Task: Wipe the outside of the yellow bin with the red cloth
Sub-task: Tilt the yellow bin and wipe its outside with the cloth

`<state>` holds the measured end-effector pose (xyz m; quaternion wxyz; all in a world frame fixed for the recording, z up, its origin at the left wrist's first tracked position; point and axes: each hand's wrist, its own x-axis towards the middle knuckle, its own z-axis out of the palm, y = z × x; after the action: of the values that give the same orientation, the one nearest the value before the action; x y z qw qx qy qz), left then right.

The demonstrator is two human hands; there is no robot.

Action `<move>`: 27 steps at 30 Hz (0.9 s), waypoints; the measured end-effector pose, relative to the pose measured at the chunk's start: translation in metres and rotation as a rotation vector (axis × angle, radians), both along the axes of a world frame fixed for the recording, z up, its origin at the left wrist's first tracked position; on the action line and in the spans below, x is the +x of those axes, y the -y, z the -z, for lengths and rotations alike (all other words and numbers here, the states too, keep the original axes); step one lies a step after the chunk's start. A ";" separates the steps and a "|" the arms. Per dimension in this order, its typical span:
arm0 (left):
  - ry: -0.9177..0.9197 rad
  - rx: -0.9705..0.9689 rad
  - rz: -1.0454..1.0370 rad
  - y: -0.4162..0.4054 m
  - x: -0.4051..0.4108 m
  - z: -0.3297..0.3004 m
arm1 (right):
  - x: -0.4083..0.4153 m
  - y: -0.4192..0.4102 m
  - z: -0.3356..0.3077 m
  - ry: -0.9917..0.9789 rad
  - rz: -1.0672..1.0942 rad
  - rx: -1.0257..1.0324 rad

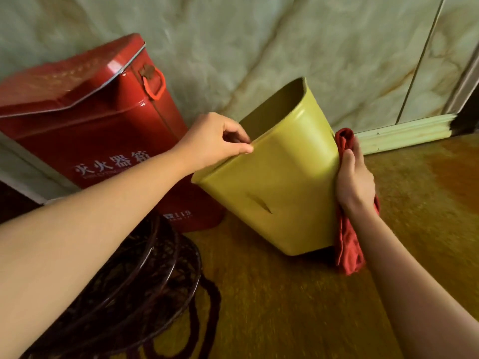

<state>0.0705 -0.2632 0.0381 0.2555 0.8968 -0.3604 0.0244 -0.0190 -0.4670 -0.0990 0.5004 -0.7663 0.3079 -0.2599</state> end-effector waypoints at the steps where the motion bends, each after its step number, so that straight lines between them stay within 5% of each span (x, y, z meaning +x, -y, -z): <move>1: -0.010 -0.033 0.004 0.005 -0.003 0.002 | 0.000 0.004 0.001 0.000 0.020 0.058; 11: 0.035 -0.116 -0.042 0.039 -0.012 0.003 | -0.004 -0.004 0.006 0.249 0.093 0.020; 15: -0.034 -0.186 -0.022 0.059 -0.013 0.003 | 0.006 -0.017 0.002 0.426 -0.076 -0.003; 19: -0.216 -0.221 -0.130 0.049 -0.009 0.012 | 0.011 -0.040 0.031 0.311 -0.395 0.047; 27: -0.556 0.025 -0.122 0.016 -0.014 0.003 | 0.017 -0.054 0.043 0.121 -0.524 0.201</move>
<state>0.0563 -0.2793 0.0349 0.3312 0.8922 -0.2223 -0.2116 -0.0021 -0.4131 -0.1420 0.6414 -0.7494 0.0933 -0.1352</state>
